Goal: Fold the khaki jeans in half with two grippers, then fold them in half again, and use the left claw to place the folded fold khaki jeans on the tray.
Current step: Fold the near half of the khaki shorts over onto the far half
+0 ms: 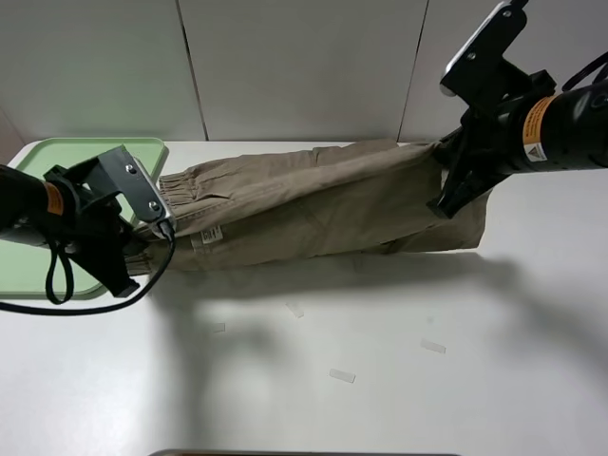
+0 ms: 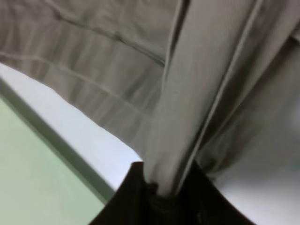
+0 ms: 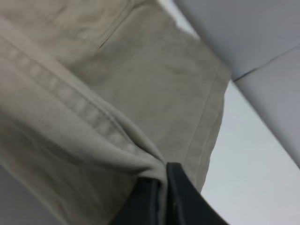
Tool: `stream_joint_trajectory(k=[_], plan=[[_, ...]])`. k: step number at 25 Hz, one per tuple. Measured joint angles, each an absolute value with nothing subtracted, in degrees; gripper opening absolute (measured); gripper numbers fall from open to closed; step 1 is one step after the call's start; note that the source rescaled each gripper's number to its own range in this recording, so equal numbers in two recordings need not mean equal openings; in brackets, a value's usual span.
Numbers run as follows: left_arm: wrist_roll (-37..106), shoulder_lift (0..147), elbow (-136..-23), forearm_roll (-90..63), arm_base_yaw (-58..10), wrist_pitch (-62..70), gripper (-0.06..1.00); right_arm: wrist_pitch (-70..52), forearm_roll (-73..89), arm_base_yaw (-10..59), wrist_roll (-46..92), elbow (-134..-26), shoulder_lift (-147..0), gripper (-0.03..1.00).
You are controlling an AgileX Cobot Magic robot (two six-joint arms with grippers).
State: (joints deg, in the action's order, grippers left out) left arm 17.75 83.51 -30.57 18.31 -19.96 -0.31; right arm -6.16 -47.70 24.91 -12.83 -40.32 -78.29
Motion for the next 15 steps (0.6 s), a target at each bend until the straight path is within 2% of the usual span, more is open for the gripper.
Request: stream_joint_trajectory(k=[11, 15], plan=[[17.74, 83.51, -30.57, 18.48, -16.82, -13.73, 0.07, 8.98, -47.61, 15.41, -13.11, -40.37, -85.21, 0.00], [17.99, 83.56, -30.57, 18.15, -14.85, -20.16, 0.07, 13.07, -43.02, 12.85, -13.18, -41.88, -87.93, 0.00]])
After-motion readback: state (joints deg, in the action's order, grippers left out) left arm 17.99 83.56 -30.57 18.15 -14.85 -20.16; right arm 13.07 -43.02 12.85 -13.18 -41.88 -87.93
